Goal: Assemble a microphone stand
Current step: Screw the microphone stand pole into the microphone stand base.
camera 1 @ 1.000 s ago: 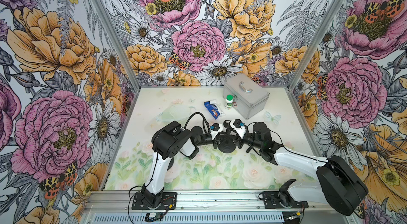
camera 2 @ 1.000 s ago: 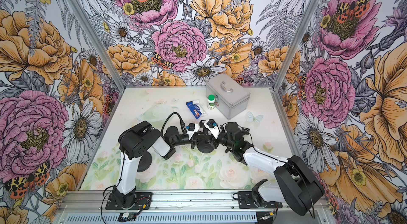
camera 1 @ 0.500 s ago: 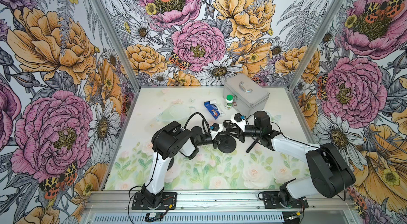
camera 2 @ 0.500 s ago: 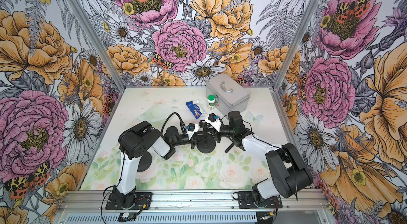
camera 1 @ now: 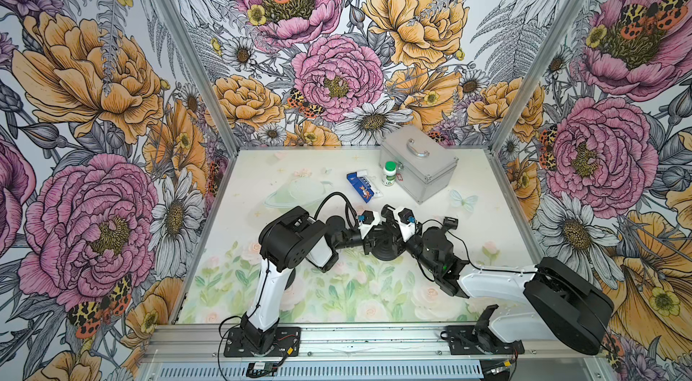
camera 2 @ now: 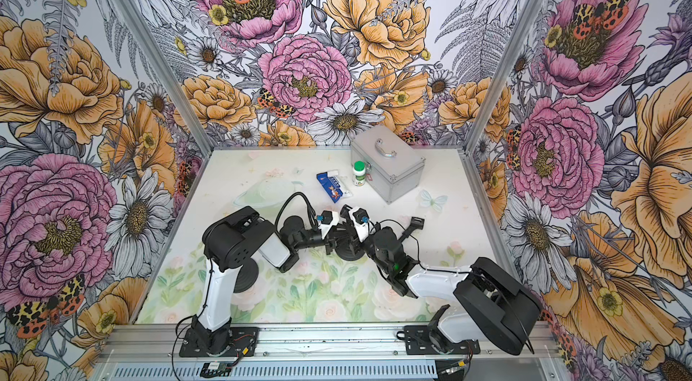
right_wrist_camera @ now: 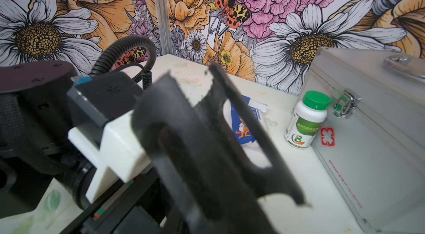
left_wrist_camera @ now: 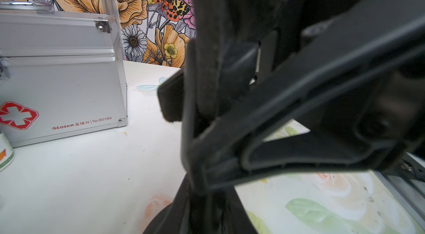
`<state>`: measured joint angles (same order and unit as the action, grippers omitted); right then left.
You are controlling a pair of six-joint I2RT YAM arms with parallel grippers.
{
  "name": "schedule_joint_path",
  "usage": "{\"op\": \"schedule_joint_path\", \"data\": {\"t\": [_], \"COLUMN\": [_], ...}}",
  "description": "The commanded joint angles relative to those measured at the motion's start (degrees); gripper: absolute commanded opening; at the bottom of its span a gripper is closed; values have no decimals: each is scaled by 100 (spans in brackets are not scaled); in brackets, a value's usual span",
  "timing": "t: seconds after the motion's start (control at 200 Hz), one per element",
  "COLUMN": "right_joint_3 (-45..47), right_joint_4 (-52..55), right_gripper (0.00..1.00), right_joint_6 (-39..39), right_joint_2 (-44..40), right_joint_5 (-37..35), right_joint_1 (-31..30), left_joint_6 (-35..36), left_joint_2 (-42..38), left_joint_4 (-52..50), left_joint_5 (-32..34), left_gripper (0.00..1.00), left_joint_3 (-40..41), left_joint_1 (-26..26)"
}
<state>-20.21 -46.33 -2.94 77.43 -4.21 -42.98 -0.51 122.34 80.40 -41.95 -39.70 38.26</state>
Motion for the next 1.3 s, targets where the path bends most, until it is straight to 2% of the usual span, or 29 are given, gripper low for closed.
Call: {"op": "schedule_joint_path", "data": {"t": [0.0,0.065,0.15,0.245,0.345,0.43,0.535,0.585,0.675,0.735,0.821,0.896,0.971,1.036,1.116,1.186,1.236,1.296], "right_joint_3": [31,-55,-271,-519,-788,-1035,-1243,-1269,-1181,-871,-47,553,670,528,333,229,161,149], "right_joint_4": [978,1469,2067,2430,2509,2526,2500,2438,2153,1515,90,-945,-1272,-1185,-1099,-1072,-934,-710], "right_gripper": [44,48,49,49,49,46,41,35,16,3,1,0,0,0,0,4,12,28], "right_joint_6": [849,1231,1439,1643,1616,1564,1427,1338,1063,666,46,-239,-369,-366,-340,-246,-96,211], "right_joint_2": [-254,-517,-688,-654,-450,-214,6,89,142,75,-57,1,179,380,591,677,634,464], "right_joint_5": [921,1823,2806,3455,4062,4287,4552,4661,4312,3575,1850,65,-892,-1043,-830,-529,-248,213], "right_joint_1": [153,466,1040,1466,1762,1855,1867,1857,1833,1725,1362,763,320,85,-8,-9,-8,17], "left_joint_6": [-70,-46,-29,-11,-1,0,7,1,-2,-19,-83,-99,-105,-104,-103,-89,-89,-83], "left_joint_2": [96,92,105,97,97,97,107,105,104,105,92,95,97,102,103,102,99,97], "left_joint_4": [47,47,46,51,52,53,47,48,53,54,52,50,50,47,48,48,47,51], "left_joint_5": [141,126,93,57,41,35,31,32,37,88,270,321,351,329,287,259,241,216], "left_gripper": [21,20,20,21,21,21,21,21,22,22,25,27,27,27,26,25,24,22], "left_joint_3": [-9,-14,-19,-7,-8,-13,-12,-14,-23,-28,-9,-19,-18,-23,-24,-27,-23,-30], "left_joint_1": [-20,-25,-12,-6,-5,-4,-3,1,-3,-8,-14,-12,-12,-12,-13,-16,-12,-12]}}
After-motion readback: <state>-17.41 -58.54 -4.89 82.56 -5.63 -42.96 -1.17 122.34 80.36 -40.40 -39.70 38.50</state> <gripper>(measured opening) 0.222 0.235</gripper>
